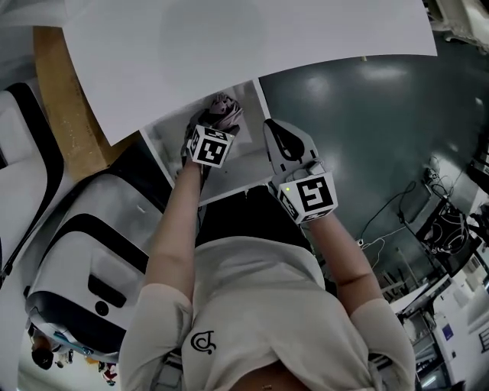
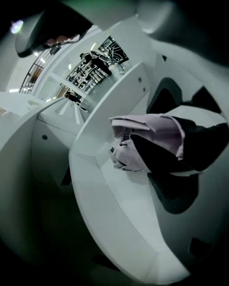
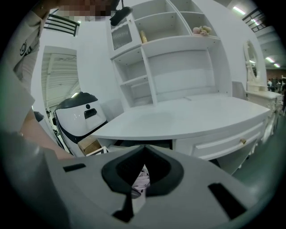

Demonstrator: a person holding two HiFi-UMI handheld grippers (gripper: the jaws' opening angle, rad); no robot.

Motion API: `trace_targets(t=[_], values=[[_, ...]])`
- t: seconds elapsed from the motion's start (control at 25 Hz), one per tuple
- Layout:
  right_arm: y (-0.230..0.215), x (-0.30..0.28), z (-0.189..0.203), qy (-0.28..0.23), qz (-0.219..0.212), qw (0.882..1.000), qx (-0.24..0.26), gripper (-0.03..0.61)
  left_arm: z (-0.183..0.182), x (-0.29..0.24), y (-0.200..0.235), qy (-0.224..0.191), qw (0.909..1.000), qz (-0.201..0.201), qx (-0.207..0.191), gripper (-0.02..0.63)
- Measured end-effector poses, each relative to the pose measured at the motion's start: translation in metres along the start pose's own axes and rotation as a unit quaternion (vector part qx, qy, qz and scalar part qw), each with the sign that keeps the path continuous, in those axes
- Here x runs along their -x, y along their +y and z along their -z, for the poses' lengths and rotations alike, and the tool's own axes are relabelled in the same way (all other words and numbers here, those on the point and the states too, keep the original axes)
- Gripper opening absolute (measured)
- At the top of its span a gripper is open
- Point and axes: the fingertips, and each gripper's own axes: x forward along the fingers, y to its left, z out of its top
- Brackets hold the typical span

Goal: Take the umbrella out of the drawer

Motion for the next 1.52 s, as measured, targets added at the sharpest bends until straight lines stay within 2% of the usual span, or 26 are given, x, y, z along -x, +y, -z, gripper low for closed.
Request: trace_targets(t=[0.24,0.36,0.56,0.72,1.16,1.36,1.52], values=[[-0.009,0.0,0.015,0.012,0.008,1.0,-0.02,0.006,0.004,-0.013,0.012,0.004,0.9984,-0.051,-0.022,0.402],[-0.012,0.003,0.022,0.015,0.012,0.999,-0.027,0.006,0.005,-0.01,0.016,-0.009,0.997,-0.071,-0.028,0.326],[-0.016,0.007,0.021,0.015,0.014,0.999,-0.028,0.006,0.005,-0.004,0.015,0.001,0.9978,-0.06,-0.026,0.254],[-0.017,0.012,0.017,0.013,0.011,1.0,-0.02,0.006,0.0,0.004,0.004,0.002,0.9976,-0.053,-0.044,0.239],[-0.012,0.036,-0.016,-0.01,-0.003,1.0,-0.005,0.006,-0.052,0.093,-0.029,-0.098,0.9912,-0.062,-0.064,0.225],[-0.001,0.051,-0.04,-0.031,-0.026,0.999,0.009,0.006,-0.068,0.142,-0.046,-0.141,0.9844,-0.085,-0.061,0.225],[0.009,0.068,-0.061,-0.047,-0.047,0.997,0.031,0.006,-0.081,0.186,-0.062,-0.184,0.9752,-0.108,-0.057,0.225]])
